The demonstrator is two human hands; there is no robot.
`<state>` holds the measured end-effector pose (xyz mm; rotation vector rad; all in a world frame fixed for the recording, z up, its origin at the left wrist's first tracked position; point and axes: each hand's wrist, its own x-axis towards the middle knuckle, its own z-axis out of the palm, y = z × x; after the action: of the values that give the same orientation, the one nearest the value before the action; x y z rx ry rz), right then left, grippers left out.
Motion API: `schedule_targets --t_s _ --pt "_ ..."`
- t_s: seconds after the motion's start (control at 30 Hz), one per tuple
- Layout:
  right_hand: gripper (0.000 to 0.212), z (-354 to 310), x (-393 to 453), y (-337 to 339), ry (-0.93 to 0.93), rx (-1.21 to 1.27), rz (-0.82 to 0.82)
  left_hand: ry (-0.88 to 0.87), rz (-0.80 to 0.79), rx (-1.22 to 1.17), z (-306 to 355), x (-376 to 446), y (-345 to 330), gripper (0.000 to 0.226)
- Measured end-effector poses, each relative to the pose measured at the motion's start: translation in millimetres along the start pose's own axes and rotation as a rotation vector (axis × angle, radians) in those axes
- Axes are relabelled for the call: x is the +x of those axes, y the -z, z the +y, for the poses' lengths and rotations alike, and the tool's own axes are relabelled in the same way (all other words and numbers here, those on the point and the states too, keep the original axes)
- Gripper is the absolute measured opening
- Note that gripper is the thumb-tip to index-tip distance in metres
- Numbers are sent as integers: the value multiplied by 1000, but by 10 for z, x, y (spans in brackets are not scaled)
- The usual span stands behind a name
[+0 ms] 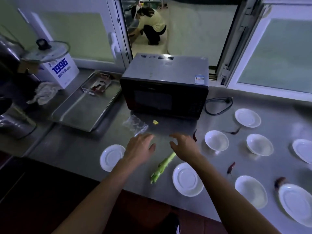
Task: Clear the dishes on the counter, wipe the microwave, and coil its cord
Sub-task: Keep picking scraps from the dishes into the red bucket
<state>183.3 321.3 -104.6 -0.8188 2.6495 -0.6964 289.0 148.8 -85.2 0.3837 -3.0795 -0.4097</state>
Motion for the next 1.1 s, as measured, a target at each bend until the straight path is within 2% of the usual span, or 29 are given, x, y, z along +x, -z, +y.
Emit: schedule_targets --t_s 0.23,0.47,0.83,1.1 --pt "39 32 471 -250 25 -39 -59 127 -59 -11 -283 234 -186 44" --pt "42 9 1018 -573 -34 -71 -107 194 -98 -36 -786 524 -479 50" --pt "42 -200 1712 -1072 -150 -99 -64 188 -205 34 -1341 1152 -943 58" --pt "44 -237 1994 -1307 -162 -147 -51 204 -250 65 -1509 1372 -1109 81"
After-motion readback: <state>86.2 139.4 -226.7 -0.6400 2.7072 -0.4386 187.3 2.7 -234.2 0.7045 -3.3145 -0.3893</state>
